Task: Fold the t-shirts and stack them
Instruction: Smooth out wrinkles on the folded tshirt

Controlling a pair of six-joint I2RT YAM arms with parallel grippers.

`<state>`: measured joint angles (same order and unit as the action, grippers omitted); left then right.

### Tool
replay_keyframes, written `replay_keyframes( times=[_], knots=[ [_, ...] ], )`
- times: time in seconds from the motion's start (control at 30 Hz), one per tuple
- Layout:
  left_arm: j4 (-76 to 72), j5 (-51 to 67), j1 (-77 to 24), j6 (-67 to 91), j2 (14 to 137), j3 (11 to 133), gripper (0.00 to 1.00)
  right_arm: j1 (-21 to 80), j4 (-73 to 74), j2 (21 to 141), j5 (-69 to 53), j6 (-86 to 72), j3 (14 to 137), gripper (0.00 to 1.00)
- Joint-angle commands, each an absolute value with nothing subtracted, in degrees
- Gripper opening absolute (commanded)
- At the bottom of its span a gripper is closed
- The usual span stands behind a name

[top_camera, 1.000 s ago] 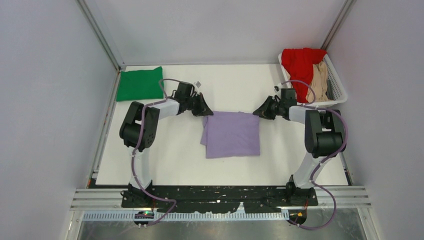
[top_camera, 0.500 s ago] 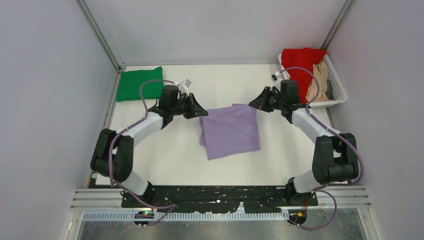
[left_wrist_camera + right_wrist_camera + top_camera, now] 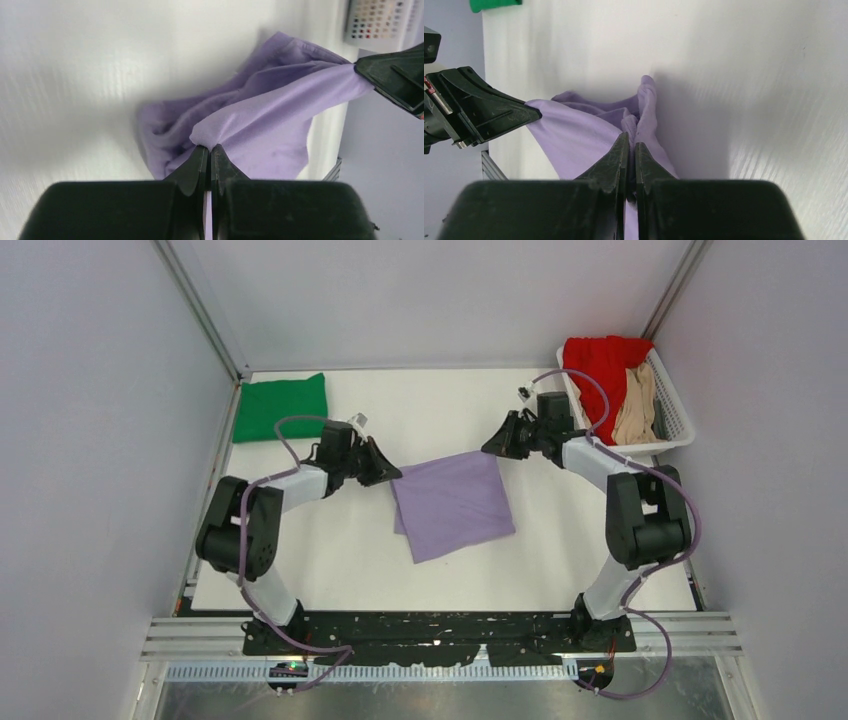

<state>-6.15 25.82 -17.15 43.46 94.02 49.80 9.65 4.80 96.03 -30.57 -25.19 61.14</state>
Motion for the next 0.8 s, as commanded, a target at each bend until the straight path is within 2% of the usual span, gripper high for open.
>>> replay_keyframes(
  times=[0.0, 0.13, 0.23, 0.33, 0.37, 0.4, 0.43, 0.47, 0.53, 0.57, 0.63, 0.7, 0.77],
  knots=[
    [-9.28, 22.89, -15.55, 45.14, 102.37, 55.01, 0.00, 9.49, 1.24, 103.29, -27.66, -24.46, 67.16, 0.08],
    [-10.61, 22.30, -14.77, 48.18, 106.74, 55.55, 0.00, 9.81, 1.10, 109.57, -28.23, -24.47, 71.85, 0.09],
    [-6.10, 20.36, -14.68, 46.89, 108.32, 57.81, 0.00, 10.00, 1.17, 112.94, -27.72, -24.48, 73.48, 0.11],
    [-3.68, 19.67, -14.69, 45.54, 108.93, 60.18, 0.00, 10.02, 1.88, 114.44, -26.77, -24.71, 75.20, 0.20],
    [-2.53, 19.39, -14.68, 45.05, 108.76, 61.06, 0.01, 10.02, 2.13, 114.70, -26.65, -24.92, 75.66, 0.28],
    [-0.79, 19.19, -14.68, 44.51, 108.49, 62.48, 0.07, 10.02, 3.06, 114.65, -26.37, -25.13, 76.75, 0.33],
    [1.67, 19.08, -14.68, 43.41, 107.79, 63.74, 0.18, 10.02, 3.59, 114.14, -26.24, -25.22, 77.83, 0.50],
    [3.24, 19.26, -14.73, 42.81, 106.98, 64.68, 0.25, 10.02, 4.81, 113.76, -25.85, -25.22, 78.38, 0.56],
    [5.81, 19.33, -14.81, 41.75, 104.99, 66.17, 0.36, 10.06, 6.15, 111.81, -25.12, -25.11, 79.40, 0.89],
    [8.19, 19.17, -14.77, 41.17, 103.70, 66.85, 0.41, 10.03, 7.21, 109.98, -24.34, -25.04, 79.72, 0.99],
    [10.88, 18.19, -14.77, 40.15, 101.05, 67.32, 0.52, 10.02, 8.75, 106.89, -23.21, -24.81, 79.31, 0.96],
    [13.63, 16.46, -14.78, 39.24, 98.45, 67.02, 0.56, 10.03, 9.50, 103.30, -22.61, -24.77, 77.24, 0.95],
    [18.46, 13.33, -14.79, 38.65, 96.13, 66.95, 0.65, 10.01, 9.76, 99.34, -22.21, -24.92, 73.95, 0.95]
  ],
)
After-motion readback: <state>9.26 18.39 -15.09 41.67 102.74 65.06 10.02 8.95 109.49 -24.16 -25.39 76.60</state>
